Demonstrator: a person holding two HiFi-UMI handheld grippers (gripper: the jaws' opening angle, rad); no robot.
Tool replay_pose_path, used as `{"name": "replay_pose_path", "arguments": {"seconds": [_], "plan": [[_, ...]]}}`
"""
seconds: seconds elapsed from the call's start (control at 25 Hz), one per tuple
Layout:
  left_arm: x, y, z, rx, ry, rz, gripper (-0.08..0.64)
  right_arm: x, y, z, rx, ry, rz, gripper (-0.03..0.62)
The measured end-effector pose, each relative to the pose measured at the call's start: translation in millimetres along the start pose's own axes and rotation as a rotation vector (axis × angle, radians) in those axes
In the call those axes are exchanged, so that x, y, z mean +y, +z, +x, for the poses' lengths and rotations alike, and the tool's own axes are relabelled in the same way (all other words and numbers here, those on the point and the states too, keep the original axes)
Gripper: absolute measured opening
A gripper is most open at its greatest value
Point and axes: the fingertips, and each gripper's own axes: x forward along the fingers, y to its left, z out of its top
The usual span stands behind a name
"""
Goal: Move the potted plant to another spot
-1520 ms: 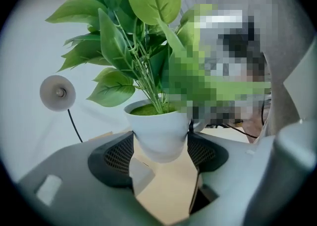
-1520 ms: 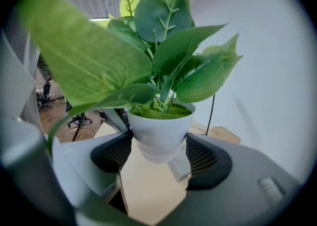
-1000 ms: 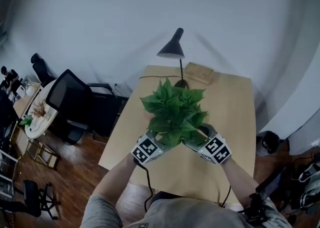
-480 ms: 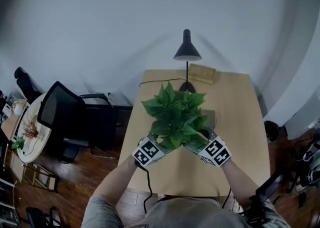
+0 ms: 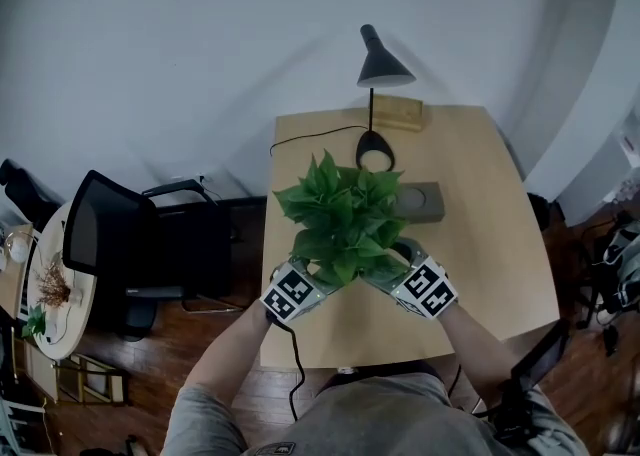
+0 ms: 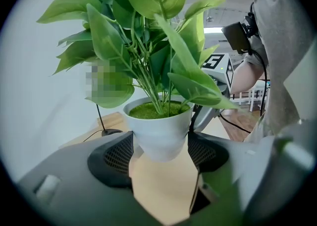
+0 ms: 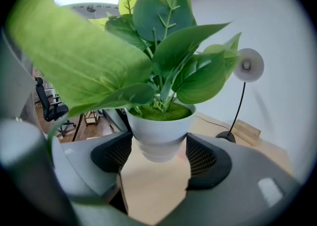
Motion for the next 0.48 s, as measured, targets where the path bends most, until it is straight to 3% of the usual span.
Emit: {"name": "replay_pose_path", "arguments": {"seconds": [0.48], "plan": [[5,-25,4,0.071,0.042,-0.042,0.342,2,-16,21,0.014,0.078,0.011,0.351]]}}
